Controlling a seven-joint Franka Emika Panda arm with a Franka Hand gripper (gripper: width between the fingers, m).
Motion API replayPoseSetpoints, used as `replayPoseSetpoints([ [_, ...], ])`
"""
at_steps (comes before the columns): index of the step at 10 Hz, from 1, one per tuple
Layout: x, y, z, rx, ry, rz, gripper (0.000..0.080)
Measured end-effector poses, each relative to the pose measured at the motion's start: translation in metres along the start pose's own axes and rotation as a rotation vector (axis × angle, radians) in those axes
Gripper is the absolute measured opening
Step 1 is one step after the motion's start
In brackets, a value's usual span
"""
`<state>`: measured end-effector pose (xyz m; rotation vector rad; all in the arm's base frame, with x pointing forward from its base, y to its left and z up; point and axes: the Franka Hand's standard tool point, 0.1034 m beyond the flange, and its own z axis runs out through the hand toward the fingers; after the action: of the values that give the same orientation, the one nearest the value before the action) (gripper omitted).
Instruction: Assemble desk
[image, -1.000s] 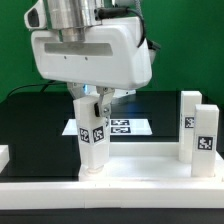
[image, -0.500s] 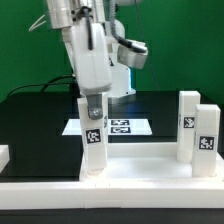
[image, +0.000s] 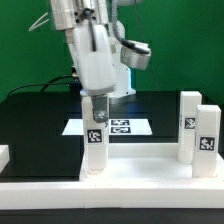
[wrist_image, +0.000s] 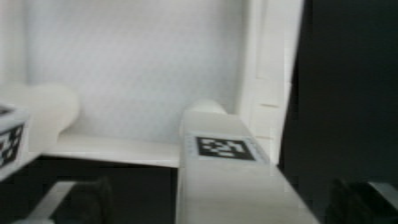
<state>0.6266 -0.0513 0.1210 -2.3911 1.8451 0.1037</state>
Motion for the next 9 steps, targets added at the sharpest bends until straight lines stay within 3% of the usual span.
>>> replayPoseSetpoints([
  [1,0.001,0.000,-0.001,-0.026,0.018,-0.214,0.0644],
  [2,-0.004,0.001,0.000,-0.036,0.024,-0.339,0.0644],
  [3,-0.008,0.005,0.000,-0.010,0.039,-0.266,0.0648],
  [6,-0.004,0.008,0.000,-0.027,0.044,-0.581,0.0648],
  [9,-0.003,-0.006,0.003,-0.035,0.074,-0.979,0.0648],
])
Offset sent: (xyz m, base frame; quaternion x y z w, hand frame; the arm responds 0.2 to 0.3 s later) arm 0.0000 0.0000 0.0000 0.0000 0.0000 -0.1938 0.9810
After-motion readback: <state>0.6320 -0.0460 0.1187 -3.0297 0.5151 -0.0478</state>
